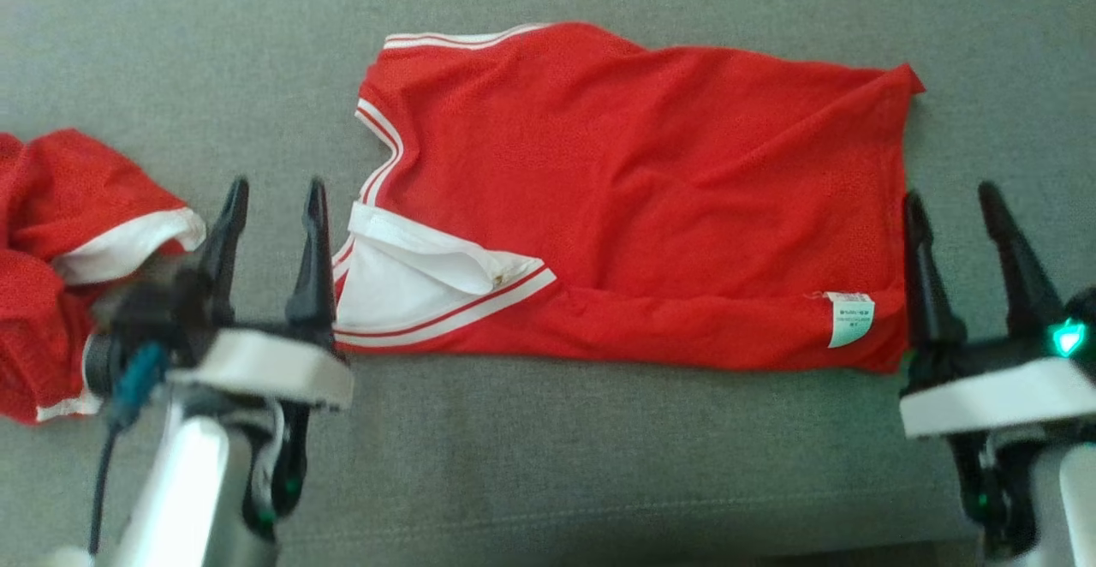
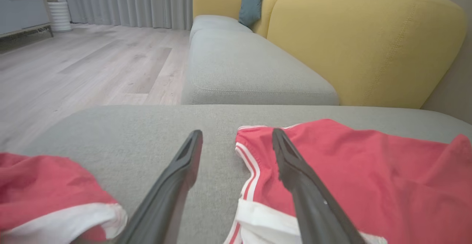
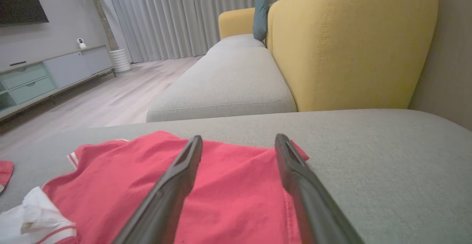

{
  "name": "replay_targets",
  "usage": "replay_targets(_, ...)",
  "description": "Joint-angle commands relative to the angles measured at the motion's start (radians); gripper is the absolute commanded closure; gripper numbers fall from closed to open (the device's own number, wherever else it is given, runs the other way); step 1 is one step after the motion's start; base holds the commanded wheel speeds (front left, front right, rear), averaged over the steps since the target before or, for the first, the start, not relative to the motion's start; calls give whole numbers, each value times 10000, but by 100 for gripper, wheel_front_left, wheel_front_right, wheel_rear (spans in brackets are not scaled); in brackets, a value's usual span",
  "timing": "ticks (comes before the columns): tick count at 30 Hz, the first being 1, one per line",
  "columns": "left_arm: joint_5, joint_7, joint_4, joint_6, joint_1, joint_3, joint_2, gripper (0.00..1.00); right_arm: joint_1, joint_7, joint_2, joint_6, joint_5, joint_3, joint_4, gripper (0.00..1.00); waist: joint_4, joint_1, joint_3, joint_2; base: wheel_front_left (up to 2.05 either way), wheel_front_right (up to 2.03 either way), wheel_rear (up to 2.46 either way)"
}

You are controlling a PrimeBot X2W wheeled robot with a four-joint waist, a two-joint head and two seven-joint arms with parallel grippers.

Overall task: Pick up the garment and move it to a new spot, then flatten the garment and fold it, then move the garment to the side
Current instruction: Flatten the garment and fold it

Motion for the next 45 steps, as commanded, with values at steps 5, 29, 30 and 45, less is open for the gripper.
replay_targets(5, 160, -392, -720, 329, 1071, 306, 89, 0, 958, -220, 41, 65, -249, 459, -605, 0, 5, 0, -566, 0, 0, 0, 0)
replay_targets(29, -592, 740, 839, -178, 1414, -247, 69, 0, 1548, 1132, 119, 65, 83, -123, 973, 0, -71, 0, -284, 0, 0, 0, 0)
replay_targets(30, -665, 767, 1003, -231, 1343, -236, 63, 0, 1474, 1233, 135, 65, 100, -192, 1086, 0, -91, 0, -209, 0, 0, 0, 0)
replay_targets(45, -1727, 1880, 2492, -933, 271, -209, -22, 32, 122, 3456, 169, 65, 590, -508, 2328, 52, 61, 0, 600, 0, 0, 0, 0)
